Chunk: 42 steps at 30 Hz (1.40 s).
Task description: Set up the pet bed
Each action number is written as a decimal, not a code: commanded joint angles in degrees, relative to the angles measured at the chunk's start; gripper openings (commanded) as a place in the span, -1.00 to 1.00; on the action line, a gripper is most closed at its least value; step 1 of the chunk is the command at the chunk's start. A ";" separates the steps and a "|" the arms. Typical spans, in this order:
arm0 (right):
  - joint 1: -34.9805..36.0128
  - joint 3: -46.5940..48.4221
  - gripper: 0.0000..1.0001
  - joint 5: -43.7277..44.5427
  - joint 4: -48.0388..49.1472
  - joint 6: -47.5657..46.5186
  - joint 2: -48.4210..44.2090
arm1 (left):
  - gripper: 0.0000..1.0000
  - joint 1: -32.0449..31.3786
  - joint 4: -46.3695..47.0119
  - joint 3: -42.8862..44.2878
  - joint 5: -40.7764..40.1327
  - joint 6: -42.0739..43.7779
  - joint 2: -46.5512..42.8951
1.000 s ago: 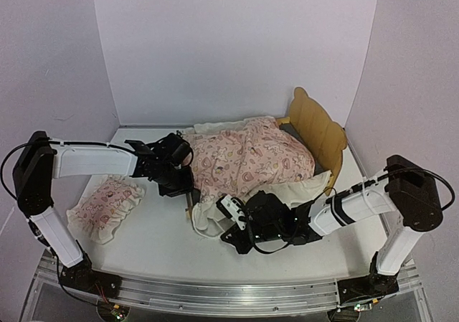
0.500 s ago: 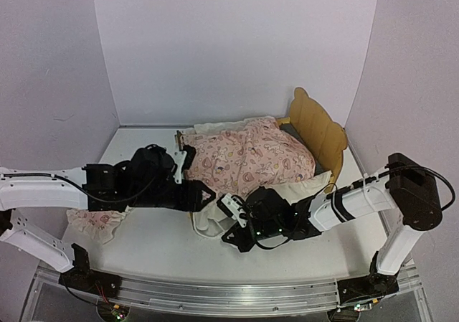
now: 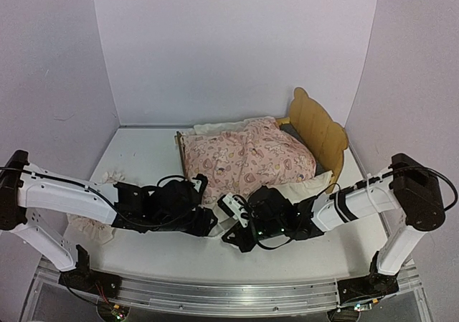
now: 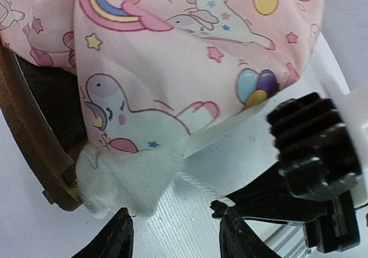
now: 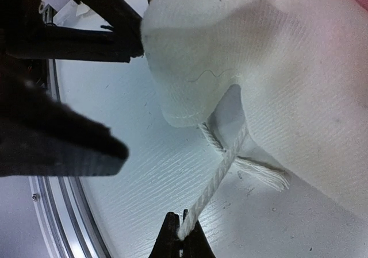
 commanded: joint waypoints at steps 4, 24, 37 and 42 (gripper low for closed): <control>0.13 -1.25 -1.00 -1.72 2.38 -0.75 -4.31 | -0.11 -0.27 -0.43 3.74 -9.61 0.01 4.26; 0.15 -5.49 -1.00 -2.73 10.15 1.44 -3.53 | -1.00 13.78 -0.32 12.69 4.44 2.57 -1.35; 0.10 -3.14 -1.00 -4.65 10.38 3.93 -5.05 | -0.02 19.37 -5.92 4.86 8.90 2.66 -5.83; -0.59 -2.23 -1.00 -6.42 10.07 9.18 -4.49 | 0.37 16.29 0.78 -4.90 14.28 5.18 -19.94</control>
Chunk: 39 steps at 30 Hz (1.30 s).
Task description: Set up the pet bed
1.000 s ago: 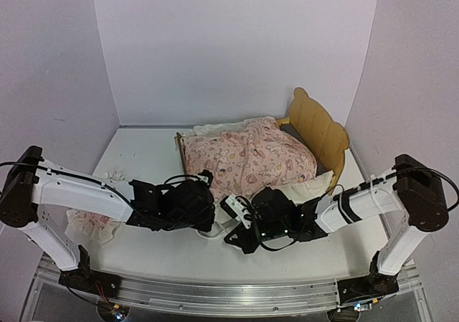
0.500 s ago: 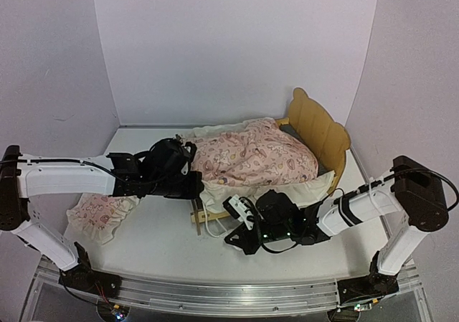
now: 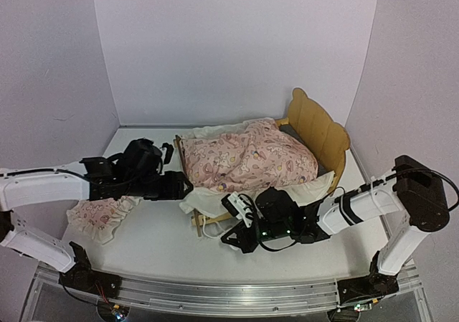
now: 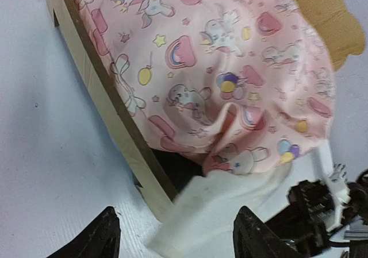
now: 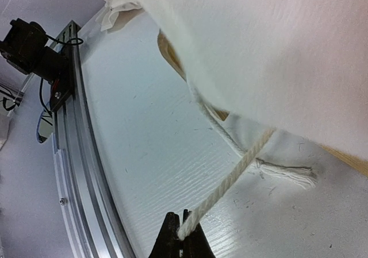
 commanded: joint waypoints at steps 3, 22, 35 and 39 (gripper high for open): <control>-0.38 3.05 -1.00 -3.73 3.10 10.42 -1.72 | 0.37 -7.91 18.48 -13.92 3.82 0.75 -15.99; 0.18 1.01 -1.00 2.74 17.87 31.06 1.00 | 0.17 -24.92 66.04 -24.64 -1.99 14.20 9.49; 0.93 0.75 -1.00 2.28 19.07 31.68 1.28 | -0.21 -20.66 65.75 -20.94 1.36 14.91 15.50; 1.00 0.31 -1.00 1.87 19.02 31.37 1.33 | -0.78 -19.32 63.67 -22.34 -1.22 15.54 11.72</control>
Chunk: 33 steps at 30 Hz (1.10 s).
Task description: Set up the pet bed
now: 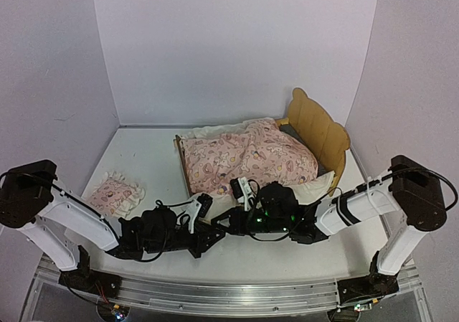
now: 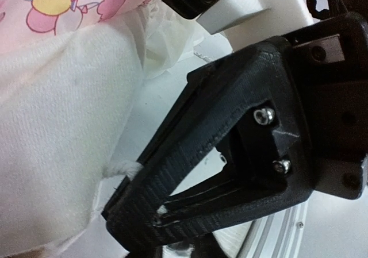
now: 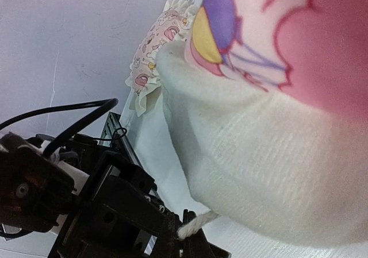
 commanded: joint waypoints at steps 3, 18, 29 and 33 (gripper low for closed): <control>0.33 -0.34 -0.74 -2.30 -1.11 -4.83 -2.57 | -1.00 1.97 -6.37 2.01 -2.67 3.61 -6.64; 1.01 1.82 0.29 4.06 -8.98 -66.10 5.08 | -1.00 5.22 -26.50 2.51 -1.82 5.01 -16.50; 1.00 10.83 0.32 3.45 -22.21 -80.14 10.84 | -1.00 5.93 -27.67 -0.06 -2.29 3.30 -18.87; -0.13 14.72 0.27 3.06 -23.55 -79.21 14.60 | -1.00 6.30 -27.76 -1.02 -1.50 2.44 -19.17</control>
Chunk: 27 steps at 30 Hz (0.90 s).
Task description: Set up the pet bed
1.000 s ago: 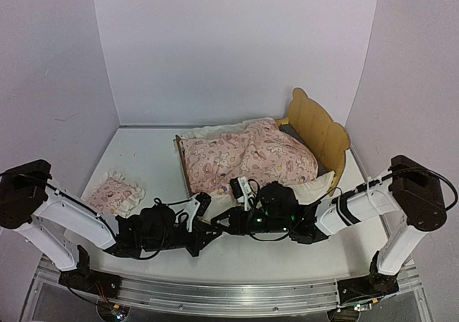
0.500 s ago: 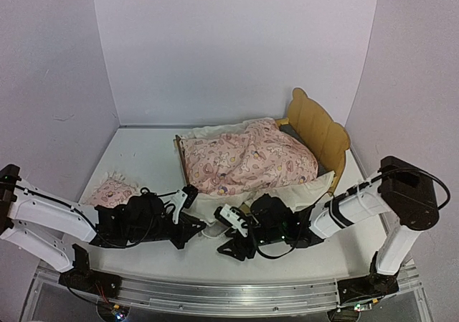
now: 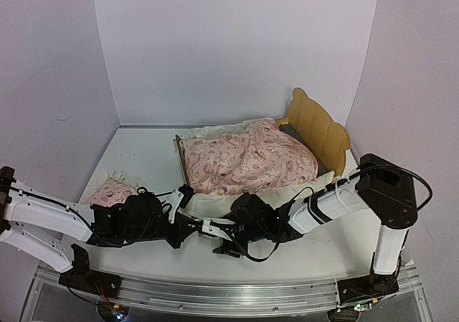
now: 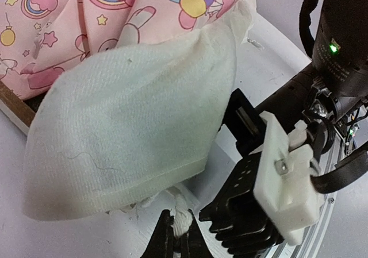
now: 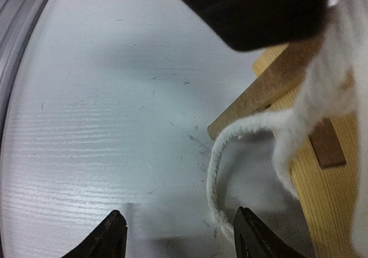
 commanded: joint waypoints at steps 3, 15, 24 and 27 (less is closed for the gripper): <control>-1.70 4.32 0.06 2.86 0.46 0.08 4.25 | -1.00 0.54 0.35 -1.63 0.65 -1.70 -1.70; -1.78 -1.77 -0.66 1.02 2.58 3.82 0.86 | -1.00 0.65 0.22 -2.87 4.74 -2.37 -0.71; -1.77 -7.09 -1.00 -0.58 4.44 15.70 -6.36 | -1.00 0.65 0.30 -2.12 14.33 0.53 3.72; -1.73 -8.68 -1.00 -1.11 5.23 21.90 -9.36 | -1.00 0.57 0.79 -0.83 17.58 1.91 6.91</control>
